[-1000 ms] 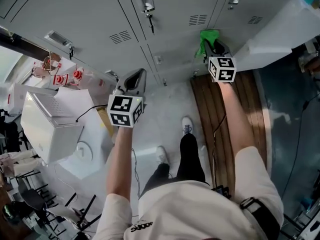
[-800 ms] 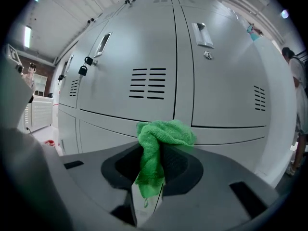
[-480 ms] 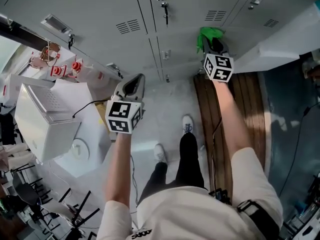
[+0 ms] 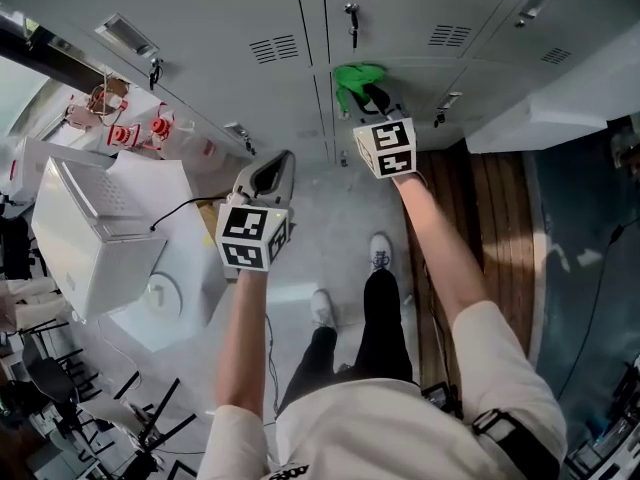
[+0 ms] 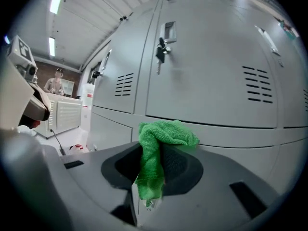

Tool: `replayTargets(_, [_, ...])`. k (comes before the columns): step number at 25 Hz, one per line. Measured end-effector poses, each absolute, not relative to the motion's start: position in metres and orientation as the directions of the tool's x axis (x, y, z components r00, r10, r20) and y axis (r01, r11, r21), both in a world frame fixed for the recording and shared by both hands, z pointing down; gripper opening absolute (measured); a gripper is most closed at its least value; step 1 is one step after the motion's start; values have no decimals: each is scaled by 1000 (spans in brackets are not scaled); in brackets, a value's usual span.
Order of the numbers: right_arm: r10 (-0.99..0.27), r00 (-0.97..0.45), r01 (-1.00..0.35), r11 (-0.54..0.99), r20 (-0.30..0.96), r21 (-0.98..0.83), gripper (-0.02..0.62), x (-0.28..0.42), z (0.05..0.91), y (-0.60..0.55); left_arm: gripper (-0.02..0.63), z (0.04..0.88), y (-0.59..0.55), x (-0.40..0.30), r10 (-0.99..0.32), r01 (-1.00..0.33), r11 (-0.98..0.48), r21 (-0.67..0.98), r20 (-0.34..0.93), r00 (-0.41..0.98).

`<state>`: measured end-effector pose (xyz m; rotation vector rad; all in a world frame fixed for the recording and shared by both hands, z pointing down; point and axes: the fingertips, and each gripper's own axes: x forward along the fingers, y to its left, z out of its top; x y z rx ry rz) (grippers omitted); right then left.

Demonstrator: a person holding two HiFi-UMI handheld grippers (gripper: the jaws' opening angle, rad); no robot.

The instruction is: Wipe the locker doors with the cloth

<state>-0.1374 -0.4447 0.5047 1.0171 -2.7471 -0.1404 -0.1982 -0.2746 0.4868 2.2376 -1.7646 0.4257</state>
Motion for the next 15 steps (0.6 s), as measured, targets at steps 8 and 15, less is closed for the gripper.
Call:
replayTargets(8, [-570, -782, -527, 821, 251, 220, 86, -169, 535, -429, 18, 502, -284, -189, -885, -971, -238, 31, 405, 230])
replayTargets(15, [-671, -679, -625, 741, 298, 245, 86, -79, 561, -476, 18, 522, -308, -167, -869, -962, -269, 53, 418, 266])
